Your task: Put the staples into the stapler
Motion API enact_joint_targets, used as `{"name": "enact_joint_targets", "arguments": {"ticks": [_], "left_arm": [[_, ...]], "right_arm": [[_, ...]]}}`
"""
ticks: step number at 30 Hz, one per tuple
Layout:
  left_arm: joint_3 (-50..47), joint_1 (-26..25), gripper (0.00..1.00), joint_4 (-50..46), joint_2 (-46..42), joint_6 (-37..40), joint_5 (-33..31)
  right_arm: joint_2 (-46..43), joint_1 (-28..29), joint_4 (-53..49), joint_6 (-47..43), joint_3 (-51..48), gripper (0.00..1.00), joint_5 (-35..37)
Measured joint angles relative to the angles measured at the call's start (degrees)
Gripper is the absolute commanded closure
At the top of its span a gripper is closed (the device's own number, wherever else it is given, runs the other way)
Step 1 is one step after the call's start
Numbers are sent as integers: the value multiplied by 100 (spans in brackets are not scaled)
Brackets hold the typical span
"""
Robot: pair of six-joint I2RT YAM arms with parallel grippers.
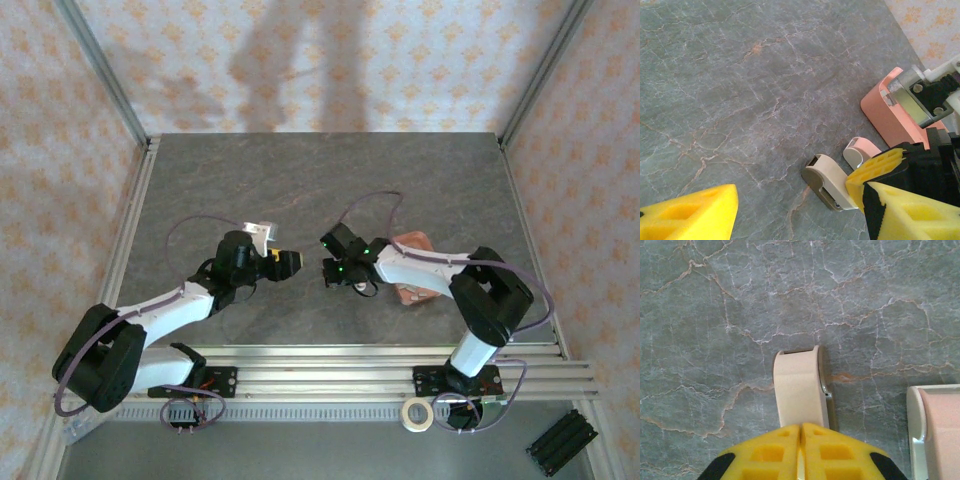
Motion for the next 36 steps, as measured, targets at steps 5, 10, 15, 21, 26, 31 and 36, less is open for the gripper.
{"name": "enact_joint_targets", "arguments": {"ticks": [5,10,15,21,26,31,36], "left_arm": [[-2,0,28,-74,-39,17,-96],[83,4,18,-632,-557,160,-695],[343,144,0,-1290,-1510,566,-2017],[142,555,0,-1222,-2227,1191,-3829],[-457,1073,0,-787,-1965,1696,-4583],[-979,1447,0,291,-1488,2017,-4734],[-1318,1735,0,1703,-389,2208,-4540]], "right_arm": [[-140,2,-177,-68,155,63,70],[-975,-238,-472,-404,321,0,553],[-2243,-1217,-289,-901,225,0,1233],[-3126,-2549,684,-1569,-984,0,2090],[-2942,-3880,1757,-1958,-2100,0,1954],[-2490,-4374,2970,-2330,-2868,0,1792],[-1991,-4481,4142,-2616,-3154,0,1604]]}}
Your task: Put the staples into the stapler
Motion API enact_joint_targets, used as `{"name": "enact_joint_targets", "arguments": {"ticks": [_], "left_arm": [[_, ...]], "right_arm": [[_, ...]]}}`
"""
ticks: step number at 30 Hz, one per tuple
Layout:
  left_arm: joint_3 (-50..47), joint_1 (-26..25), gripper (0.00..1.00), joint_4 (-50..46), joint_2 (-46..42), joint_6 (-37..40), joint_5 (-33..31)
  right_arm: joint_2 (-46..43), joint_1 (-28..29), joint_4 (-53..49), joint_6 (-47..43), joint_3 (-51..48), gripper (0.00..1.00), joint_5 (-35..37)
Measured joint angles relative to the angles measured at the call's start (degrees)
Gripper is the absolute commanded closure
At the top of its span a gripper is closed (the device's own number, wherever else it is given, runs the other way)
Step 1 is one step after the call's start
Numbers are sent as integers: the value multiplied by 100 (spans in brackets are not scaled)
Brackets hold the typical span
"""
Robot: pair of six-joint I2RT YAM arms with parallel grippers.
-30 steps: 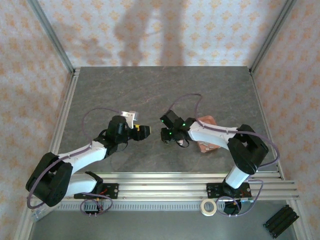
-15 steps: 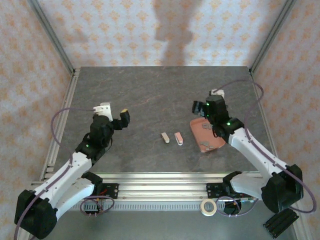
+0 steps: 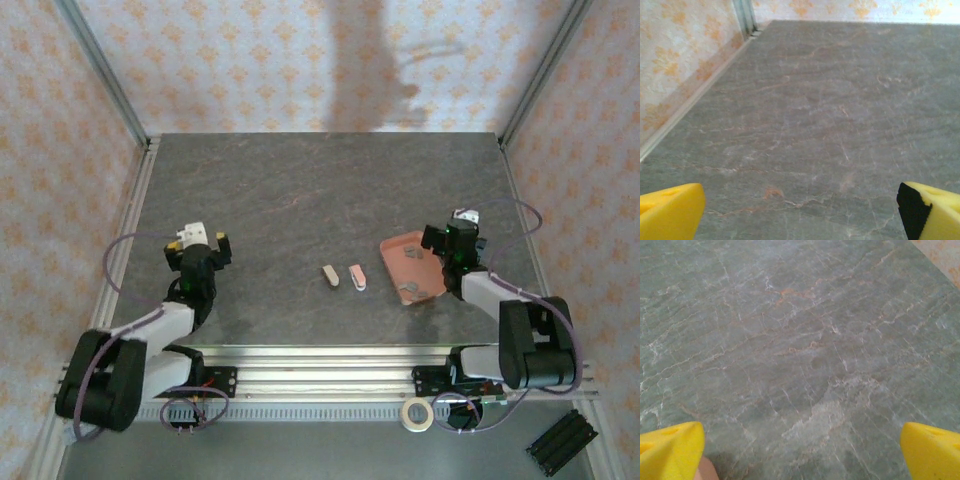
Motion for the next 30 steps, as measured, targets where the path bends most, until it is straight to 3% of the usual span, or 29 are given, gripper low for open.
{"name": "enact_joint_targets", "arguments": {"ticks": [5,7,13,30], "left_arm": [[15,61,0,1921,1709,308,256],[216,131,0,1851,2197,308,262],[872,374,0,1547,2100,153,216],[879,374,0,1508,2107,175,446]], "right_arm": [[772,-166,1394,-61,-61,0,-282],[1134,-192,1676,-59,-66,0,-389],[1226,-201,1886,-61,-81,0,-516],[1226,-201,2015,-63,-79,0,-557]]}}
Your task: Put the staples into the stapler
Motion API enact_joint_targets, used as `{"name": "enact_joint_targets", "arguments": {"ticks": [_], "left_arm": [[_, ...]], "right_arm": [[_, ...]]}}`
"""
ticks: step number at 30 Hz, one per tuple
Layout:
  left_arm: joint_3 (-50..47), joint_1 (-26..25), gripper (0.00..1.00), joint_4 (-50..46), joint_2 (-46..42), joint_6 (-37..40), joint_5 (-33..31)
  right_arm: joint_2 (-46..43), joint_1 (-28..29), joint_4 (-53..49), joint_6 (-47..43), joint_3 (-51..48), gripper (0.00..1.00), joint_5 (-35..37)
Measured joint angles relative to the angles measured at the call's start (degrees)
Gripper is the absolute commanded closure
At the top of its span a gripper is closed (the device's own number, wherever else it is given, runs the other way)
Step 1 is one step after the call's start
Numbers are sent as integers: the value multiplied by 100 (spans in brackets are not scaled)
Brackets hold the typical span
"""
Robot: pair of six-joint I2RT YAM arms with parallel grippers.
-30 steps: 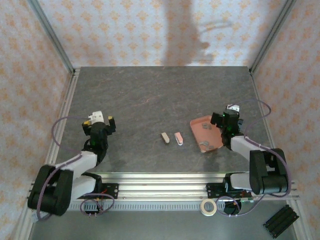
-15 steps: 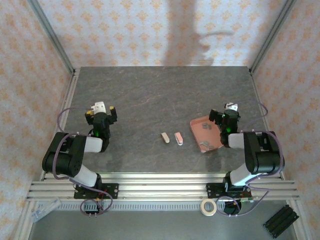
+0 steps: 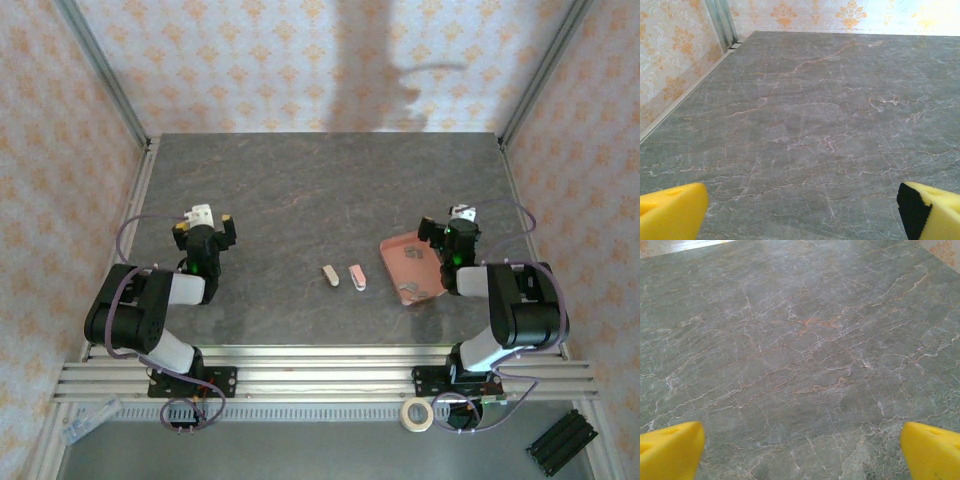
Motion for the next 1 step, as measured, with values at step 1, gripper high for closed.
{"name": "enact_joint_targets", "arguments": {"ticks": [1], "left_arm": [[0,0,0,0,0,0,13]], "right_arm": [[0,0,0,0,-2,0,2]]}}
